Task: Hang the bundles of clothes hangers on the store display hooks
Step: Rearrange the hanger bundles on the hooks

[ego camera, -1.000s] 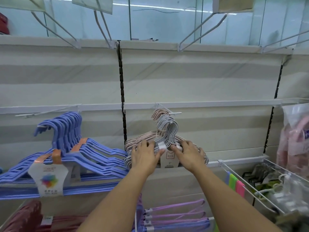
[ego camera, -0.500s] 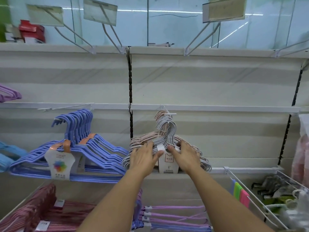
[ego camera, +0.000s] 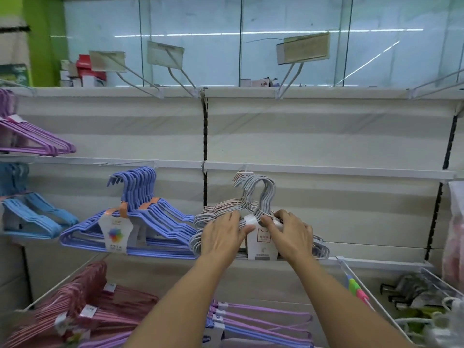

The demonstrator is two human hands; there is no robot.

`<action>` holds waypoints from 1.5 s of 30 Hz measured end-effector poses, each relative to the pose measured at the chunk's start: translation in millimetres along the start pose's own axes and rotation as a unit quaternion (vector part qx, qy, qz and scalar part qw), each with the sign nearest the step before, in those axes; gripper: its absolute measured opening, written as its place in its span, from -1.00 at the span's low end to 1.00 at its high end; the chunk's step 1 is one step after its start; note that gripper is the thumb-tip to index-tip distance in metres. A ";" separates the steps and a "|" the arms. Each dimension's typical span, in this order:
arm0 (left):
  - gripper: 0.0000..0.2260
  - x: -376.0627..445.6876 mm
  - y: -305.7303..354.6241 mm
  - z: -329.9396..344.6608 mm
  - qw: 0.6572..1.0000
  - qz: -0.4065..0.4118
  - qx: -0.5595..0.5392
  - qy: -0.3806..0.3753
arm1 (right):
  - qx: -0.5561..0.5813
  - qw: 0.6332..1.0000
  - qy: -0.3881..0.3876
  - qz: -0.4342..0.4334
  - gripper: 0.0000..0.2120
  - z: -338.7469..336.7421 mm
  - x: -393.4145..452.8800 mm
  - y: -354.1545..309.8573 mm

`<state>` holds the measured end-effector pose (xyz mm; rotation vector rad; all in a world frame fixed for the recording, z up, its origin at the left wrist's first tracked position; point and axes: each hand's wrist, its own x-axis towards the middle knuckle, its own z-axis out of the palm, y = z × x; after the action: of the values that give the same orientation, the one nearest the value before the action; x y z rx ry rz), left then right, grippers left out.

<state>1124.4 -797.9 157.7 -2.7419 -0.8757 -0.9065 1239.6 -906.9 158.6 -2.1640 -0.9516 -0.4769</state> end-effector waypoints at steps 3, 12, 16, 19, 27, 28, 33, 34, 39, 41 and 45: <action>-0.56 4.3 16.2 -21.1 0.999 0.007 -0.016 0.028 | 0.017 1.000 0.015 0.004 -0.46 -27.0 6.2 -0.6; -0.69 43.1 58.5 -90.0 0.987 0.090 -0.025 0.130 | 0.043 0.995 0.088 -0.005 -0.56 -115.4 44.2 -5.5; -0.70 67.2 74.4 -99.8 0.985 0.096 -0.011 0.143 | 0.044 0.993 0.107 0.008 -0.53 -132.6 63.4 -0.7; -0.68 89.7 81.6 -102.7 0.983 0.089 0.015 0.162 | 0.060 0.990 0.126 0.024 -0.54 -138.3 82.4 0.7; -0.66 154.8 88.7 -101.3 0.983 0.052 0.008 0.174 | 0.088 0.983 0.149 0.058 -0.50 -132.9 146.6 0.5; -0.66 160.6 88.8 -99.5 0.984 0.054 0.007 0.170 | 0.085 0.983 0.150 0.060 -0.50 -131.3 151.9 2.0; -0.68 194.0 94.4 -92.2 0.985 0.062 -0.005 0.163 | 0.088 0.980 0.160 0.073 -0.47 -124.5 179.9 11.8; -0.68 200.4 96.3 -90.8 0.985 0.063 -0.008 0.160 | 0.087 0.981 0.160 0.074 -0.46 -124.6 184.9 14.0; -0.67 226.3 102.8 -97.1 0.978 0.064 -0.004 0.197 | 0.099 0.979 0.167 0.063 -0.43 -134.3 209.9 15.1; -0.67 234.8 103.8 -100.4 0.976 0.061 -0.005 0.209 | 0.100 0.979 0.168 0.056 -0.41 -138.1 221.8 13.5; -0.67 245.9 94.9 -100.8 0.974 0.040 -0.014 0.223 | 0.096 0.982 0.157 0.039 -0.42 -140.4 240.2 4.3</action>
<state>1286.9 -784.9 388.0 -2.4161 -0.6651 -1.4469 1394.8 -895.2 389.3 -1.8761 -0.7049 -0.6392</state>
